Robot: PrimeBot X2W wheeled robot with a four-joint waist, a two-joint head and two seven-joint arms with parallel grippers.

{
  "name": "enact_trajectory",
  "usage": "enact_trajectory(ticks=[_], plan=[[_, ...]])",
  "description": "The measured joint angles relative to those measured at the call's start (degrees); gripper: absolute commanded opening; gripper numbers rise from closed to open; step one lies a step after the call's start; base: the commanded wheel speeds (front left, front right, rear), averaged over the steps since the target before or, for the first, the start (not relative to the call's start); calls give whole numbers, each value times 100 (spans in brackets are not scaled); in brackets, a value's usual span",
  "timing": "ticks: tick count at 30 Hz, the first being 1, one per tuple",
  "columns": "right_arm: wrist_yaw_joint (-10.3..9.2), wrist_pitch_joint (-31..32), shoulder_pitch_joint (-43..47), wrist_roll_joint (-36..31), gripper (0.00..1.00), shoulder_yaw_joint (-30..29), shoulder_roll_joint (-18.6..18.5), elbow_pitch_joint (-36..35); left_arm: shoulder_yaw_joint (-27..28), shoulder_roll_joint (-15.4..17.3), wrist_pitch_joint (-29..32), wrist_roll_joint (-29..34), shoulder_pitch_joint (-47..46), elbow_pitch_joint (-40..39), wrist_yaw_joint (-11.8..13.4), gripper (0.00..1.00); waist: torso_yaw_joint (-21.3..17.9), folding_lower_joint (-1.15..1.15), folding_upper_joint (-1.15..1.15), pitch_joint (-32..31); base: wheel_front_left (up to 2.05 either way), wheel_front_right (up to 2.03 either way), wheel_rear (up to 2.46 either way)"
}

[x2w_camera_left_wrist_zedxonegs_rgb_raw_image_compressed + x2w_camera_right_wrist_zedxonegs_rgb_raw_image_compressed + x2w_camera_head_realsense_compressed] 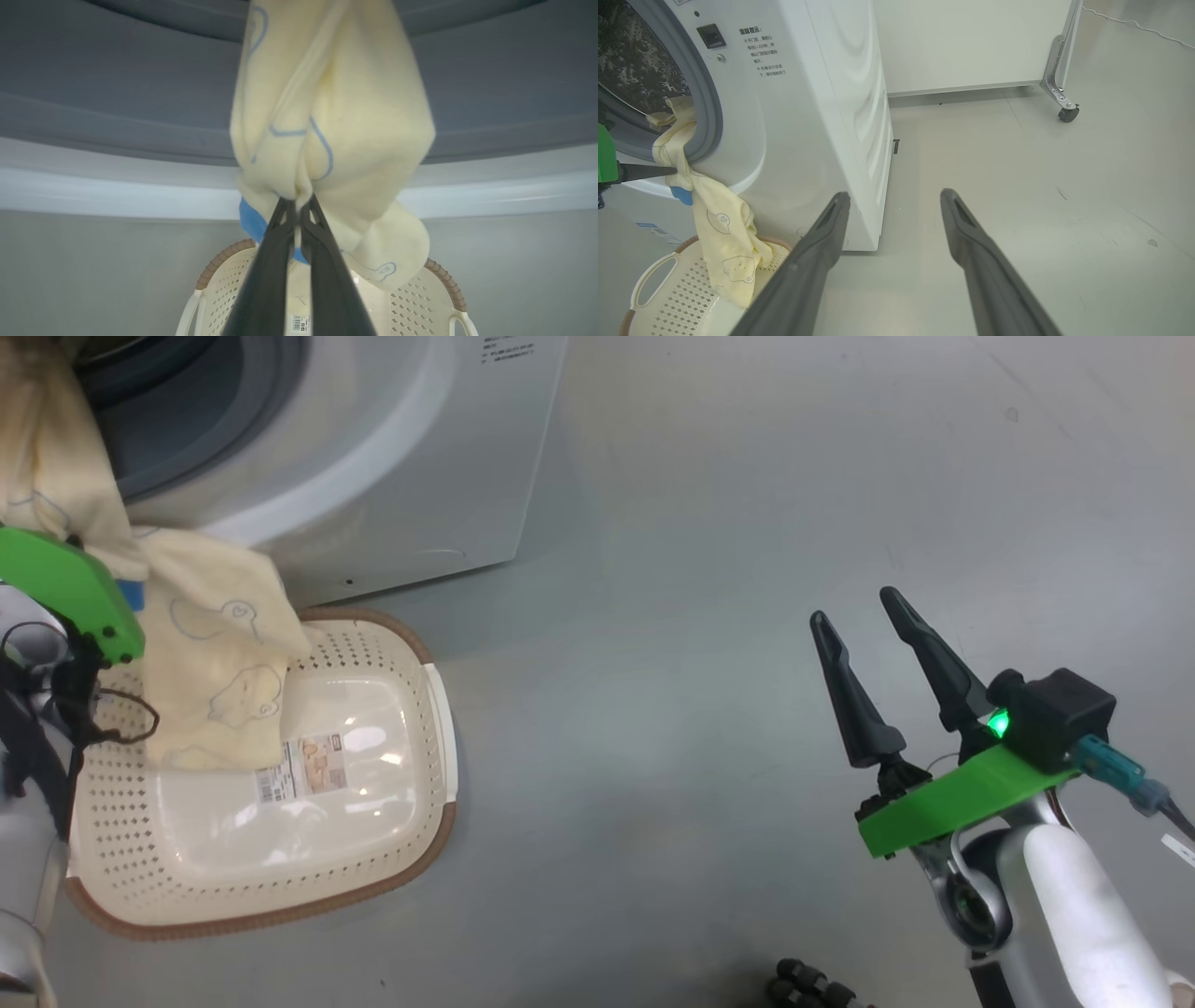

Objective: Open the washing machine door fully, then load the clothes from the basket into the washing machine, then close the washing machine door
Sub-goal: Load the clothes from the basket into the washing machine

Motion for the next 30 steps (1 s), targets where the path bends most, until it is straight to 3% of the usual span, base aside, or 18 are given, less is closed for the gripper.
enact_trajectory(ticks=[7,17,24,30], plan=[[0,-100,-7,15,100,-30,0,122,-53,16,330,-90,-174,246,-252,0,6,0,0,-9,0,0,0],[0,-116,-10,33,100,-108,-1,165,-337,58,1507,-191,-605,200,-566,0,267,0,0,-40,0,0,0],[0,-179,-27,76,100,-113,-1,163,-500,271,2293,-450,-735,-723,-604,0,367,0,0,-36,0,0,0],[0,-249,-46,207,100,-81,-1,193,-434,811,2464,-537,-832,-1851,-532,0,268,0,1,54,0,0,0]])
